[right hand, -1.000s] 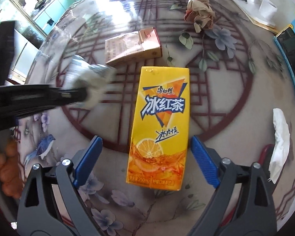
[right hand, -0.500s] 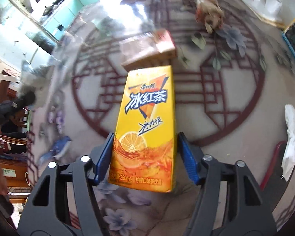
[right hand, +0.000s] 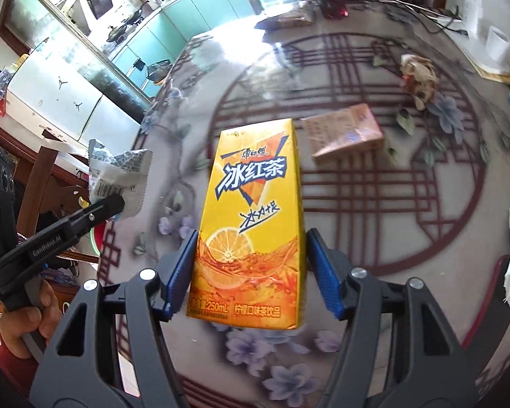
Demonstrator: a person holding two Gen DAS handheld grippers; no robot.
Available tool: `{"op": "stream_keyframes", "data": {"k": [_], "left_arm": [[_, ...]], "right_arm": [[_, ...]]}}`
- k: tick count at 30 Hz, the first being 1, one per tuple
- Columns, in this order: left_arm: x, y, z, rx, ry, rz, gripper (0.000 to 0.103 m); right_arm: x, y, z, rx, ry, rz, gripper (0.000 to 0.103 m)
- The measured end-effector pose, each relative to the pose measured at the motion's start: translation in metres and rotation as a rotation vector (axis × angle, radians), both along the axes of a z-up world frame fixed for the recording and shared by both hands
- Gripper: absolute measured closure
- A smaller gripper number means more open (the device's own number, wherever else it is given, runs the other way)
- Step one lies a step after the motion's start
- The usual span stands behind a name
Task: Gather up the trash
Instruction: 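Lift and carry the snack bag and iced-tea carton with both tools to the bin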
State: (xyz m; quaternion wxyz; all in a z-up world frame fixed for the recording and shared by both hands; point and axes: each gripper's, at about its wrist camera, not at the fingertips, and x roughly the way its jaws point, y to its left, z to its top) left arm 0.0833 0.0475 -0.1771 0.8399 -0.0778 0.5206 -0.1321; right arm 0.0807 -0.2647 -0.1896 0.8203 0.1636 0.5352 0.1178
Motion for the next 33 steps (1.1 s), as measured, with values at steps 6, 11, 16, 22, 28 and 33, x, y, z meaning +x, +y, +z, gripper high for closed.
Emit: {"op": "stream_keyframes", "data": {"k": [6,11,16,22,28,33], "left_arm": [[0.005,0.044,0.002,-0.007,-0.002,-0.002,0.101],[0.011,0.079,0.005,0.006,-0.012,-0.018,0.101],[0.018,0.107,0.008,0.002,-0.023,-0.032,0.101],[0.029,0.136,0.009,-0.004,-0.036,-0.046,0.101],[0.037,0.163,0.007,-0.011,-0.035,-0.040,0.101],[0.042,0.190,0.002,-0.015,-0.026,-0.011,0.101]], "right_arm": [[0.008,0.049,0.004,0.005,0.013,-0.013,0.041],[0.008,0.086,0.005,-0.002,0.015,-0.015,0.041],[0.013,0.116,0.008,-0.010,0.009,-0.019,0.041],[0.019,0.147,0.015,-0.019,-0.006,-0.029,0.041],[0.028,0.178,0.019,-0.029,-0.012,-0.015,0.041],[0.036,0.213,0.021,-0.027,-0.010,0.037,0.041]]}}
